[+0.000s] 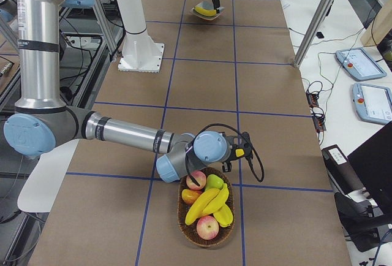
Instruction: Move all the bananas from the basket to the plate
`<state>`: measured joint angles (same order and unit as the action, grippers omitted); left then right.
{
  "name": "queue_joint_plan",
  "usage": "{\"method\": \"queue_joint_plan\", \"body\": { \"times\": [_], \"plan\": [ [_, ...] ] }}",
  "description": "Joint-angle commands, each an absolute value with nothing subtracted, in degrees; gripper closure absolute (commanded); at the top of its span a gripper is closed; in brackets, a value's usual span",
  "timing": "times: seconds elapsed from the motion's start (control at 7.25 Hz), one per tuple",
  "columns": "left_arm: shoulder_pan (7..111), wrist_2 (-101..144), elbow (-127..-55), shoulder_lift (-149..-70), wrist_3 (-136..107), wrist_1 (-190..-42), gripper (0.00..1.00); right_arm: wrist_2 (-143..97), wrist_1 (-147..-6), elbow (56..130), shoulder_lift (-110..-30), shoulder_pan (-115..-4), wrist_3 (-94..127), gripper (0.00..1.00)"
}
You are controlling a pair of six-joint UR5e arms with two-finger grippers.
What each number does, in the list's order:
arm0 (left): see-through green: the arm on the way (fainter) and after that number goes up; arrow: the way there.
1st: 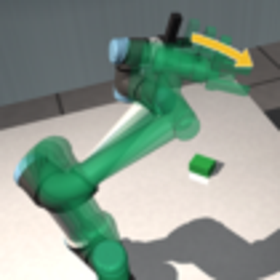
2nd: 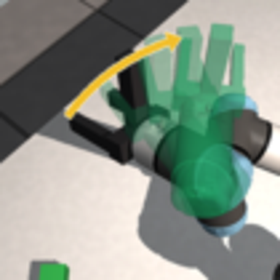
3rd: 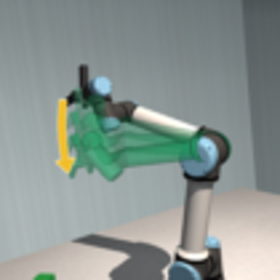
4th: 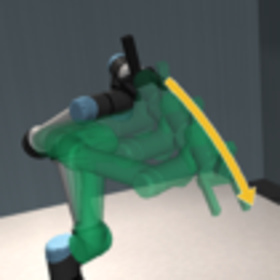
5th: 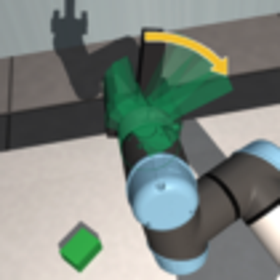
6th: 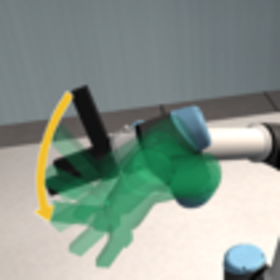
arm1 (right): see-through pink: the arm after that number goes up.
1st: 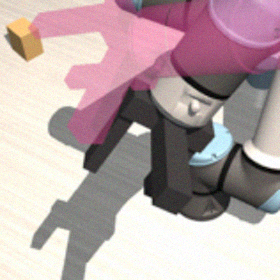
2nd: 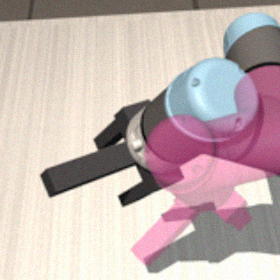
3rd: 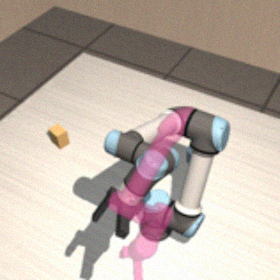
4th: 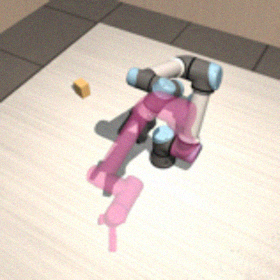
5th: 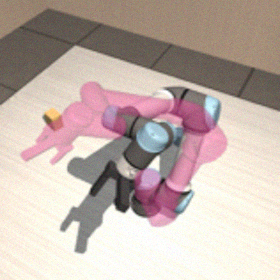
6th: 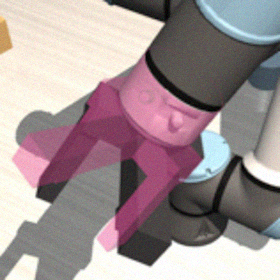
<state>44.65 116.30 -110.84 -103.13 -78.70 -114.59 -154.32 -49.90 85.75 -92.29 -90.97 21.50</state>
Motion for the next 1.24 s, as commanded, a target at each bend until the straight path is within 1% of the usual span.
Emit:
{"method": "queue_joint_plan", "body": {
  "times": [0.0, 0.28, 0.41, 0.69, 0.83, 1.1],
  "plan": [
    [44.2, 116.5, -107.6, -112.8, -85.9, -114.6, 0.00, -154.2, -49.8, 93.4, -88.6, -82.2, 38.3, 1.00],
    [44.0, 116.6, -106.8, -117.5, -86.3, -115.1, 0.01, -151.4, -48.8, 96.0, -80.5, -74.5, 53.8, 1.00],
    [44.0, 116.7, -106.2, -119.2, -86.9, -116.0, 0.01, -146.0, -45.6, 96.5, -76.9, -68.4, 61.7, 1.00],
    [42.6, 116.7, -106.1, -121.1, -89.2, -116.2, 0.01, -130.6, -37.6, 98.5, -73.1, -55.0, 79.3, 1.00],
    [40.1, 116.7, -105.8, -122.1, -89.0, -116.7, 0.01, -125.6, -37.1, 99.0, -70.6, -50.2, 82.8, 1.00],
    [39.3, 116.6, -102.8, -127.8, -91.6, -117.3, 0.01, -120.1, -37.1, 99.1, -68.7, -45.1, 84.1, 1.00]
  ]
}}
